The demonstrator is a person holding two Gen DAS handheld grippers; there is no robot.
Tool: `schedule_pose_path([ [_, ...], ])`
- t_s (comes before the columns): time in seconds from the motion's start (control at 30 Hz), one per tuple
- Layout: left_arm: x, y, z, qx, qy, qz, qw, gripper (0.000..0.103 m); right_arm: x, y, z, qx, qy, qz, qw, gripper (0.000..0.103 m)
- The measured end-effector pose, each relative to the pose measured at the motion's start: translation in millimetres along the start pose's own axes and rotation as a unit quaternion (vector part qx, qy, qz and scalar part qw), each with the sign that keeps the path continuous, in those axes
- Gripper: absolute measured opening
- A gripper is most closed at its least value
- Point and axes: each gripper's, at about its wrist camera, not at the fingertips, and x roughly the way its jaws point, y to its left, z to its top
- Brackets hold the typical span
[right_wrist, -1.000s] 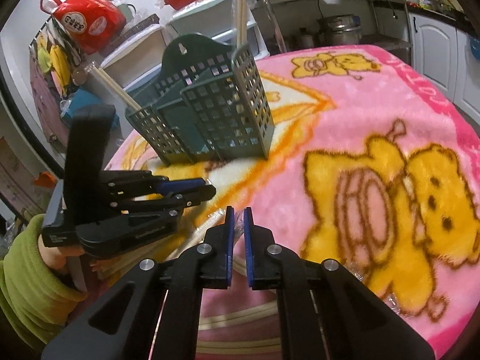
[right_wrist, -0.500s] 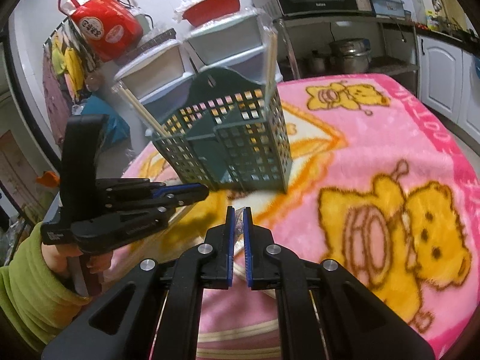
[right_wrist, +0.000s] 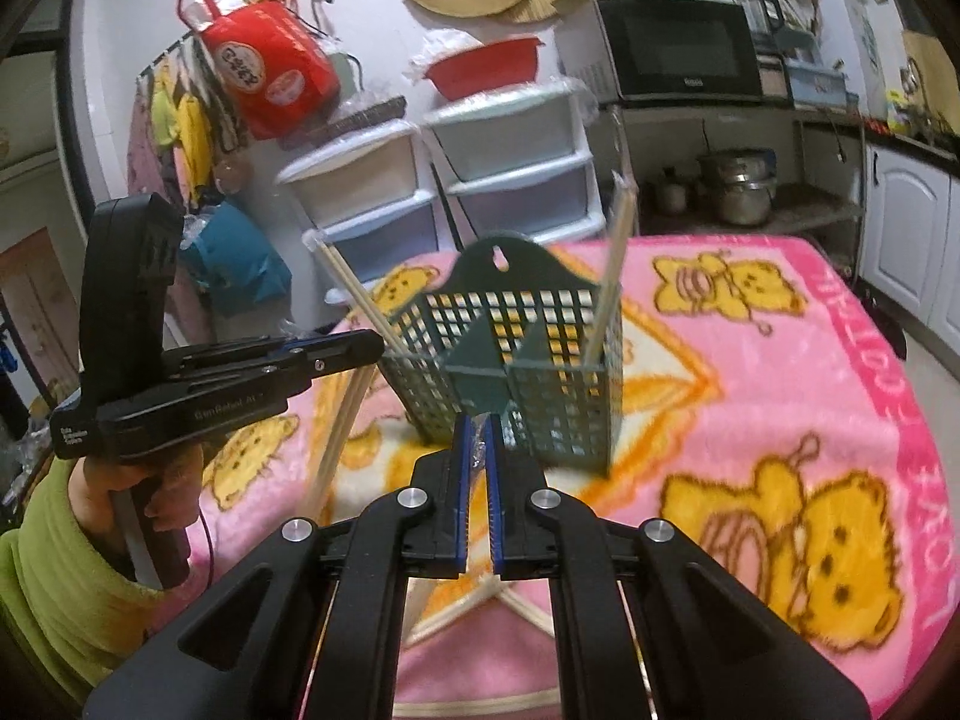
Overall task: Organize utensils
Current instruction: 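Lift the wrapped chopstick with the right tool above the caddy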
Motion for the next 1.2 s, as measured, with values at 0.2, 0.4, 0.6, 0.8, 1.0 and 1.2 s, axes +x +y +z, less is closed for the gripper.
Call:
schedule_pose_path([
  [0.2, -24.4, 3.1, 14.9, -0.011, -0.039, 0.001, 0.9992, 0.004, -13.4, 8.3, 16.7, -0.019, -0.028, 0.004, 0.999, 0.004],
  [0.4, -40.8, 1.2, 27.0, -0.016, -0.065, 0.001, 0.9978, 0.004, -22.4, 12.6, 28.4, -0.028, -0.05, 0.003, 0.998, 0.004],
  [0.6, -50.6, -2.9, 37.0, -0.02, -0.083, -0.003, 0.9964, 0.004, -28.2, 14.3, 38.9, -0.031, -0.068, 0.005, 0.997, 0.004],
  [0.8, -57.9, -7.0, 49.5, -0.021, -0.097, -0.002, 0.995, 0.004, -32.8, 17.6, 50.5, -0.036, -0.085, 0.007, 0.996, 0.004],
  [1.0, -63.8, -7.0, 60.3, -0.025, -0.114, 0.001, 0.9931, 0.004, -34.7, 21.0, 61.2, -0.041, -0.098, 0.01, 0.994, 0.004],
  [1.2, -69.4, -2.7, 70.0, -0.04, -0.127, 0.003, 0.9911, 0.004, -35.6, 26.4, 71.9, -0.048, -0.108, 0.012, 0.993, 0.004],
])
